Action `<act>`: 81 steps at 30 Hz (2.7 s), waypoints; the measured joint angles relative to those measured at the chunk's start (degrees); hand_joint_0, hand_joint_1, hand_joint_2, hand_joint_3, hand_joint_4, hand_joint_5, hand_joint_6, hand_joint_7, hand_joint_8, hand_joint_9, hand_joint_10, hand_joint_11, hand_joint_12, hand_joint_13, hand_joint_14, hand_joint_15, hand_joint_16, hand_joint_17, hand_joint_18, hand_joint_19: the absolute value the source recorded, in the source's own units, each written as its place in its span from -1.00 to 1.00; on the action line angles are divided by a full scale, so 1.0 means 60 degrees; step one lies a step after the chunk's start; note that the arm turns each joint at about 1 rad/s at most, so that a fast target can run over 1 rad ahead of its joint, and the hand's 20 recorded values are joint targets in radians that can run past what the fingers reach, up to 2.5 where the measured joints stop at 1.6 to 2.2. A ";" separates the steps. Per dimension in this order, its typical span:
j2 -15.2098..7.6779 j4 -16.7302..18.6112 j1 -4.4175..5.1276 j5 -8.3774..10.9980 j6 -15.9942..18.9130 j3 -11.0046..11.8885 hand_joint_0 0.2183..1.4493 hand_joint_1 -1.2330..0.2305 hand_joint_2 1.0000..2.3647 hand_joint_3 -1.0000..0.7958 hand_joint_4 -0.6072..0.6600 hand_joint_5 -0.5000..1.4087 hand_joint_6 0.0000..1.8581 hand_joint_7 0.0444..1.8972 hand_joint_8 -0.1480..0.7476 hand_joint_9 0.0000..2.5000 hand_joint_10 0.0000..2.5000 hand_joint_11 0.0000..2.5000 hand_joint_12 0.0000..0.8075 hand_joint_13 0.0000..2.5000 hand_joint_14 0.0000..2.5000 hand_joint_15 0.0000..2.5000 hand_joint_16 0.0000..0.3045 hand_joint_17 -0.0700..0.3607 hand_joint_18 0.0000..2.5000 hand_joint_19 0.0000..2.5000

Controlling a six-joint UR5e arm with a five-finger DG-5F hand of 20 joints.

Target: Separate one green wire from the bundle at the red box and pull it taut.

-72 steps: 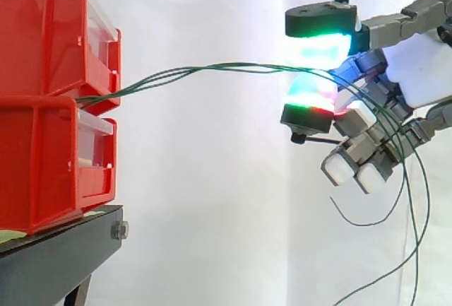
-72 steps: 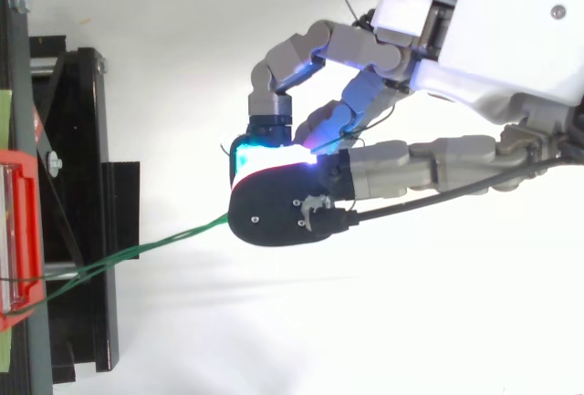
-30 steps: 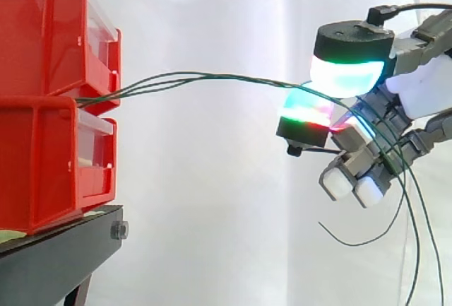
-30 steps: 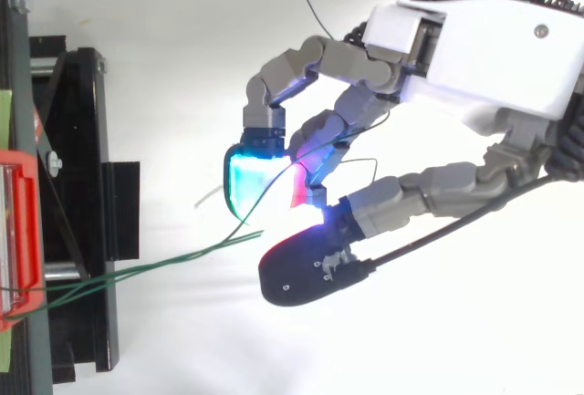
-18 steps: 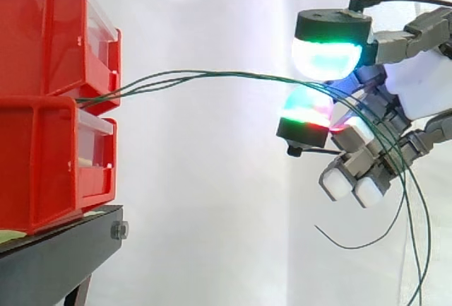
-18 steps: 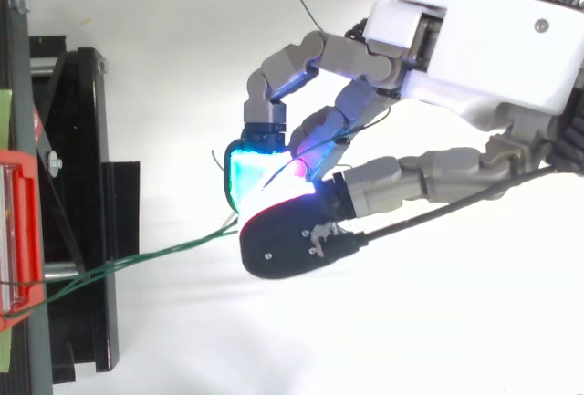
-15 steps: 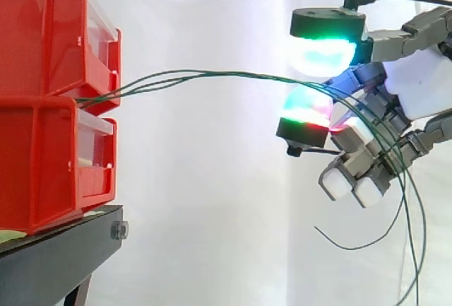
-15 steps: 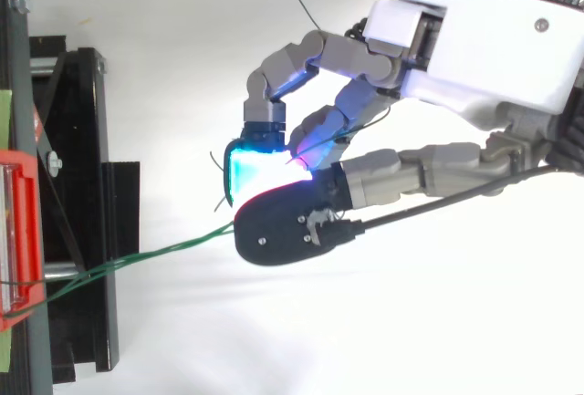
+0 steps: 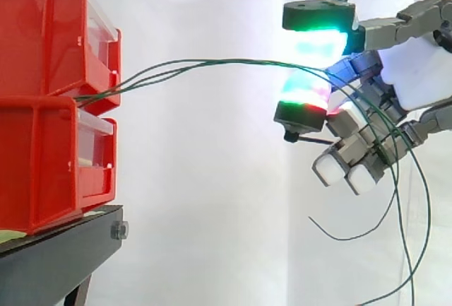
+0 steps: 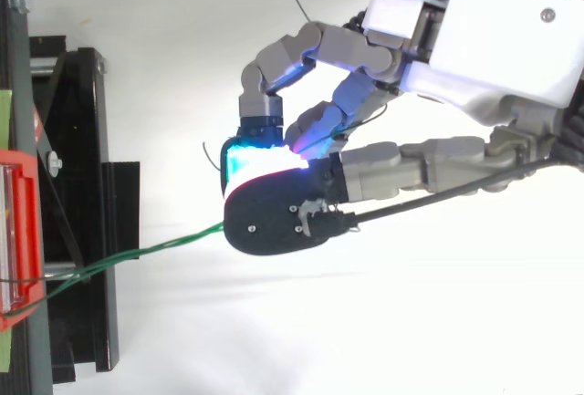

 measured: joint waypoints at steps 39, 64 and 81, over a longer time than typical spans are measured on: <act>-0.0002 0.0040 0.0115 0.1264 -0.1639 0.0059 -0.37 -0.35 -0.98 -0.08 -0.15 -0.59 -0.09 0.21 -0.29 -0.56 -1.00 -1.00 -0.24 -0.66 -1.00 -0.92 -0.70 -0.19 -0.59 -0.67; -0.0002 0.0685 0.0324 0.2581 -0.5577 -0.0648 -0.37 -0.30 -0.97 -0.08 -0.08 -0.59 -0.08 0.18 -0.16 -0.30 -0.99 -0.87 -0.17 -0.49 -0.99 -0.79 -0.68 -0.16 -0.52 -0.60; 0.0027 0.0148 0.0759 0.5004 -0.2940 -0.0870 -0.37 -0.30 -0.98 -0.08 -0.07 -0.59 -0.07 0.19 -0.16 -0.27 -0.99 -0.81 -0.16 -0.47 -0.99 -0.76 -0.67 -0.15 -0.51 -0.60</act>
